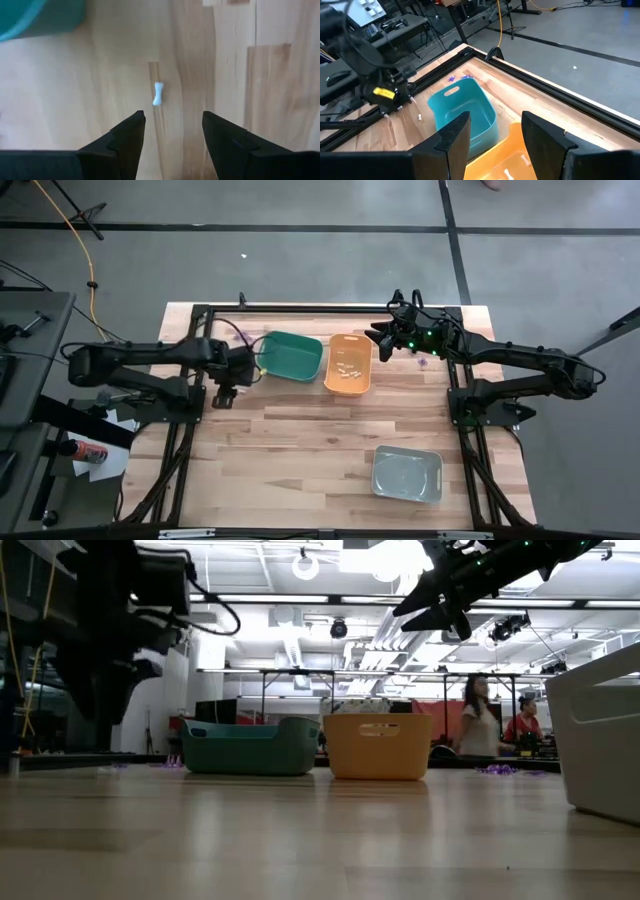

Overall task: Sort Halloween decoration
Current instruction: Put the white bone toy into the yellow bin

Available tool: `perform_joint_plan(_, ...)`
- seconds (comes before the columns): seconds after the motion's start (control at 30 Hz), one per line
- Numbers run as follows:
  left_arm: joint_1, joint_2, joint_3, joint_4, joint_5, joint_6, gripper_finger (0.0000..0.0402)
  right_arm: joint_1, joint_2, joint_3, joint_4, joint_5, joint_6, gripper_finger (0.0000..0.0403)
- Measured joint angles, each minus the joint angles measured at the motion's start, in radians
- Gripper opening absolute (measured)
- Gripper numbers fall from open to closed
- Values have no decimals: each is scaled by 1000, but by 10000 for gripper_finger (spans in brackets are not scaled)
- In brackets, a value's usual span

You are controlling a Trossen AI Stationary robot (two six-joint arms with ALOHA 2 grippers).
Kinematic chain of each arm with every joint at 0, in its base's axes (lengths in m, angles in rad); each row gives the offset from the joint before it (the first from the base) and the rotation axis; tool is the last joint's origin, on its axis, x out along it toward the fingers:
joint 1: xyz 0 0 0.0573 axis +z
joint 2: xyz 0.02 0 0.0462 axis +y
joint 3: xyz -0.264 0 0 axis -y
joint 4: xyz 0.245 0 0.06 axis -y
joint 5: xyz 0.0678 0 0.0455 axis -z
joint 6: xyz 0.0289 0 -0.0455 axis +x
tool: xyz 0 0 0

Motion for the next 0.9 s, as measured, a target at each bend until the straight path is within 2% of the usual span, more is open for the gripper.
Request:
perform_joint_plan(0.27, -1, 140, -15, 123, 0, 34, 187, 0, 0, 0, 0, 0, -10, 171)
perform_joint_plan(0.5, -1, 254, -15, 125, 0, 31, 187, 0, 0, 0, 0, 0, -10, 171)
perform_joint_plan(0.9, -2, 348, -63, 182, -36, 38, 186, 0, 0, 0, -1, 0, -10, 171)
